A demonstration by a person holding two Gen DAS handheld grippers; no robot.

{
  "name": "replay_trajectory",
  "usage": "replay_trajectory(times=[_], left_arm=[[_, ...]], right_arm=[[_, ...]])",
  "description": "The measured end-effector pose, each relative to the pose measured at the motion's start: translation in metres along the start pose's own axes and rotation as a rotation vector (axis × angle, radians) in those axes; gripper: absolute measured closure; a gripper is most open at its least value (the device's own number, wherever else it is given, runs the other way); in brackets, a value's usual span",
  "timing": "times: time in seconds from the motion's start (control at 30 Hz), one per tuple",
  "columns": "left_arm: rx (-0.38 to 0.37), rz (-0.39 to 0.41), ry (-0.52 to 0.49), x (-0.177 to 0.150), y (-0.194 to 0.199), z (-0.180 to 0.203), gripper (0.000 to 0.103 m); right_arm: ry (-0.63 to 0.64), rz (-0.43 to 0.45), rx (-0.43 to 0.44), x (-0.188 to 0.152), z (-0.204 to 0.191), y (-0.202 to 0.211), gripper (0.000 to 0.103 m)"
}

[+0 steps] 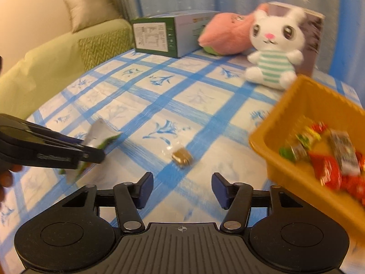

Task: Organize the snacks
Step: 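Grasp the white-green packet with the left gripper while the right gripper grasps the clear-wrapped brown candy, then lift and carry both held snacks over the orange tray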

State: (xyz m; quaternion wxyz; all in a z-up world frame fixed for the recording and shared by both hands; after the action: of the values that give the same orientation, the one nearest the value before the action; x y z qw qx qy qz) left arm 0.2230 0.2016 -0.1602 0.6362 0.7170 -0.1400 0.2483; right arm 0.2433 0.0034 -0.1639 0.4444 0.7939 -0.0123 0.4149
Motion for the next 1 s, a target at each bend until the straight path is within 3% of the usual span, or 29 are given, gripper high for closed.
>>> replay_trajectory(times=[0.37,0.6,0.67,0.87,1.0], left_arm=[[0.033,-0.009,0.051,-0.004,0.000,-0.027,0.076],[0.039,-0.010,0.068,-0.004,0.000,-0.037,0.076],[0.039,-0.010,0.071,-0.004,0.000,-0.039,0.076],[0.043,-0.010,0.078,-0.003,-0.001,-0.042,0.076],[0.042,-0.005,0.078,-0.003,0.001,-0.043,0.076]], right_arm=[[0.137,-0.051,-0.028,0.016,-0.003,-0.046,0.056],[0.144,-0.062,-0.025,0.014,-0.002,-0.057,0.059],[0.140,-0.067,-0.011,0.016,-0.004,-0.059,0.068],[0.125,-0.074,-0.010,0.019,-0.012,-0.062,0.080],[0.118,-0.072,-0.022,0.019,-0.014,-0.063,0.081]])
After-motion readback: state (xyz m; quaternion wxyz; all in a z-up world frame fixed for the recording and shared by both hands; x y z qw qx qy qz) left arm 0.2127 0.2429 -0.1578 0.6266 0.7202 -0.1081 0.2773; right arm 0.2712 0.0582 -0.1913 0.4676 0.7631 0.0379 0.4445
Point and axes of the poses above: each gripper's, at about its wrist camera, not at the fingertips, and y roughly against the way its jaws point, z to its right, x to its top, the point moved 1 cm from there along -y, roughly the way its jaws point, and after that the axes turned 9 degrees about x, right-handed, at the moved point
